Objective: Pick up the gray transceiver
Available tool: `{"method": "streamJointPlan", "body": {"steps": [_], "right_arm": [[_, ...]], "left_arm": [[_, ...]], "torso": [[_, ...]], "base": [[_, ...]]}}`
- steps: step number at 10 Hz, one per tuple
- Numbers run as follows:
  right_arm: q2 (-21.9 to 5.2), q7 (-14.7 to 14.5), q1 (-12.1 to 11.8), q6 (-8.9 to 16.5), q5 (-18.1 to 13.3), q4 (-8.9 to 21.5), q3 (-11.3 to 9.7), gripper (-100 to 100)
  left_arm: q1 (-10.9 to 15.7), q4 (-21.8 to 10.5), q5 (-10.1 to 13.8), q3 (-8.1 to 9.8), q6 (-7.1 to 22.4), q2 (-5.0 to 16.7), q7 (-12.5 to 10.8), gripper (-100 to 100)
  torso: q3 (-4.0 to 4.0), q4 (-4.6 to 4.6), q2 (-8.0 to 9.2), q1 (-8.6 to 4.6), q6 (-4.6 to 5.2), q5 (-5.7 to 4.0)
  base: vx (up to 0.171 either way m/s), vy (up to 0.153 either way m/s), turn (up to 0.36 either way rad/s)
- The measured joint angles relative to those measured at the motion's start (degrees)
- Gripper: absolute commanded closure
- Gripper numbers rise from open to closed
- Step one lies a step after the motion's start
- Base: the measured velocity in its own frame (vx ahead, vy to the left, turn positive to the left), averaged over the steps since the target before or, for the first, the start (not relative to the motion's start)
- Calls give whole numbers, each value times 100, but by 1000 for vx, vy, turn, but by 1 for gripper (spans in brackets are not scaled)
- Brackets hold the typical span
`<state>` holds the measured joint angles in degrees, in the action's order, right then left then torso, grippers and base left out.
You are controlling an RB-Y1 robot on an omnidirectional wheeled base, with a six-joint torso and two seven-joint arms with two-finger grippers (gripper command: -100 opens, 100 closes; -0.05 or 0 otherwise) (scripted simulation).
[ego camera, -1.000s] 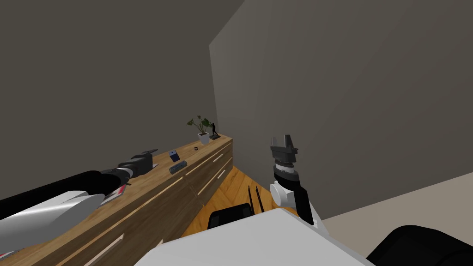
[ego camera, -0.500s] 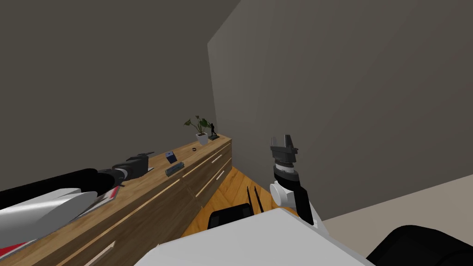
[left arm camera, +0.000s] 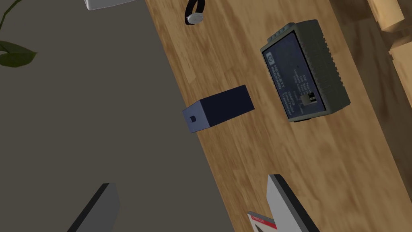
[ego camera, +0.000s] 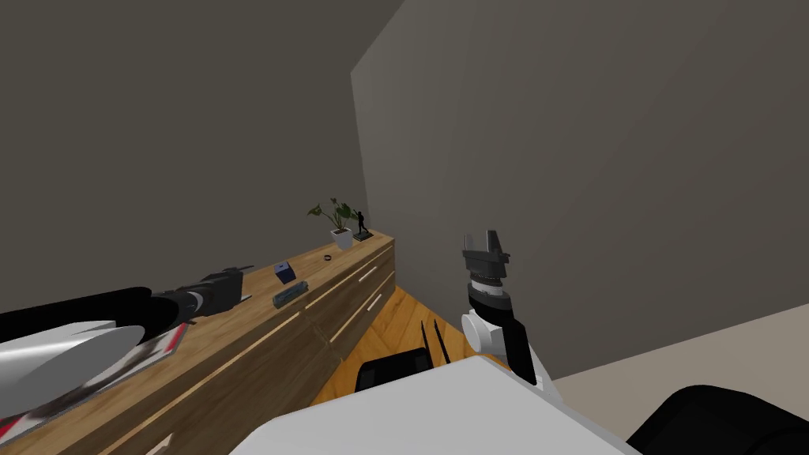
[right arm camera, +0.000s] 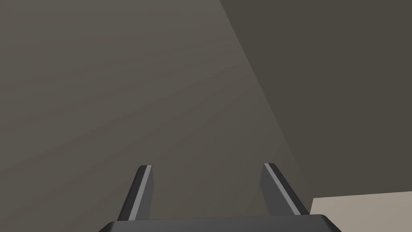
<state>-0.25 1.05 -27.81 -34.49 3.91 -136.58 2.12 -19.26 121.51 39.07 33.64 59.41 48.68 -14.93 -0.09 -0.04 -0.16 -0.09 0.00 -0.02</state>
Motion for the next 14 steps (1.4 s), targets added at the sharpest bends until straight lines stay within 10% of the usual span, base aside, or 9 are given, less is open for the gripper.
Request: {"method": "streamJointPlan", "body": {"steps": [14], "right_arm": [[0, 0, -1, 0, 0, 0, 0, 0]], "left_arm": [[-34, -703, 1049, 497, 2166, 636, -811, -100]], "torso": [[-9, -4, -15, 4, 0, 2]], "base": [[66, -18, -26]]}}
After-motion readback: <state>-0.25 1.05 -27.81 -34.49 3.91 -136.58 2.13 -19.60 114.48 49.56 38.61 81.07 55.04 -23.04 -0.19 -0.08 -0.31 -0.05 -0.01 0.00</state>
